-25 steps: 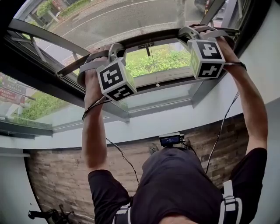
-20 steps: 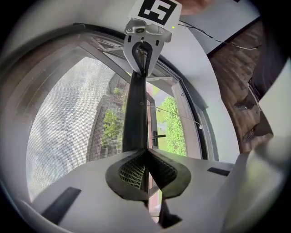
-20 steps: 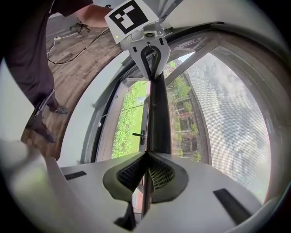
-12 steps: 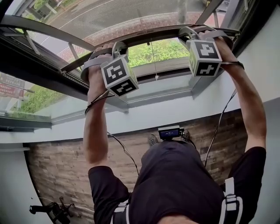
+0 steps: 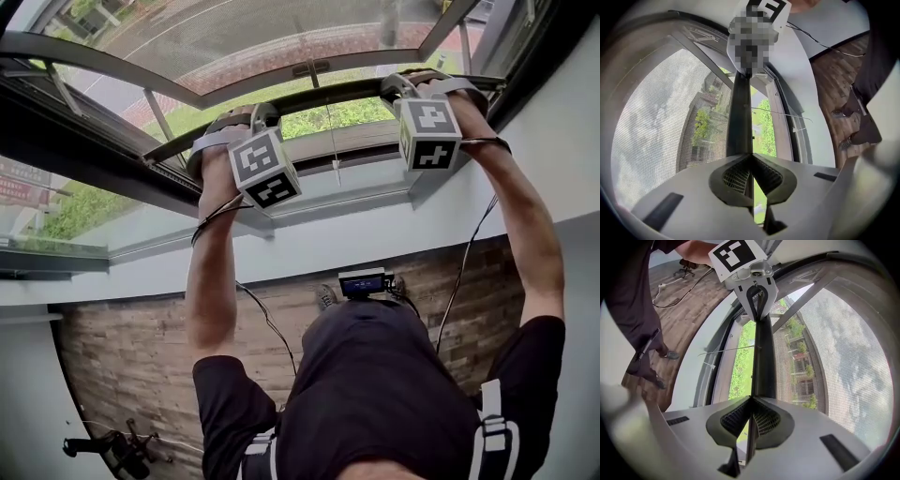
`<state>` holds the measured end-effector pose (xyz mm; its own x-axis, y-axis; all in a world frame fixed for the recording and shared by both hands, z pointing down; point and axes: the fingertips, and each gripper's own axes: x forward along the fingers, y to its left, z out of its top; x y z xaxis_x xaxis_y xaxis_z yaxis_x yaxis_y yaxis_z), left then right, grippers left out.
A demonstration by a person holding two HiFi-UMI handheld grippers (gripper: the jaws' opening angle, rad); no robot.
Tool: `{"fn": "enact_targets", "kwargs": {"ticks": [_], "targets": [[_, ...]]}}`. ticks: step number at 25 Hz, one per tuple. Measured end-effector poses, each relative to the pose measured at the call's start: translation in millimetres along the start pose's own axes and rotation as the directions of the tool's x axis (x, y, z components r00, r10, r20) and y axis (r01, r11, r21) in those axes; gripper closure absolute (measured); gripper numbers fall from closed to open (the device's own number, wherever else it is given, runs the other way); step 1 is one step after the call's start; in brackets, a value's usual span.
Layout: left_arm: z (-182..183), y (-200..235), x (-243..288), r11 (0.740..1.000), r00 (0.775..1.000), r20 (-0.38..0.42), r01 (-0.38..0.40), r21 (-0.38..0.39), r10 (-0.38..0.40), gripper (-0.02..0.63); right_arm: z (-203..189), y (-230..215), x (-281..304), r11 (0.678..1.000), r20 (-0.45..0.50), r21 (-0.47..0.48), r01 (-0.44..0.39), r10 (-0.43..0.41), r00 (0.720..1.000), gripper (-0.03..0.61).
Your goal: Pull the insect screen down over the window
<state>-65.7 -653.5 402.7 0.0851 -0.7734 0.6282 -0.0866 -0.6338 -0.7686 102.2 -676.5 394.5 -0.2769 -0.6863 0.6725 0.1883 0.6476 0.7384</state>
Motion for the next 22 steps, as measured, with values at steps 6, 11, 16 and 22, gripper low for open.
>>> {"fn": "enact_targets", "kwargs": {"ticks": [6,11,16,22], "targets": [[-1.7,-13.9,10.9,1.0,1.0,-0.009,0.008,-0.005,-0.008,0.595,-1.3,13.5,11.5,1.0,-0.013,0.003,-0.004,0.004,1.0,0.555],[-3.7,-23.4,18.2,1.0,1.0,-0.01,0.023,-0.011,-0.023,0.595,-3.3,23.5,21.0,1.0,-0.024,0.009,-0.018,0.019,1.0,0.557],[-5.7,-45.1,31.7,0.998,0.998,-0.011,0.064,-0.022,-0.065,0.595,-4.1,44.5,34.7,0.998,-0.024,0.018,-0.067,0.068,0.997,0.555],[-6.7,-66.7,47.2,0.995,0.995,-0.009,0.094,-0.041,-0.095,0.595,-4.1,64.1,49.5,0.996,-0.02,0.024,-0.086,0.086,0.996,0.556]]}}
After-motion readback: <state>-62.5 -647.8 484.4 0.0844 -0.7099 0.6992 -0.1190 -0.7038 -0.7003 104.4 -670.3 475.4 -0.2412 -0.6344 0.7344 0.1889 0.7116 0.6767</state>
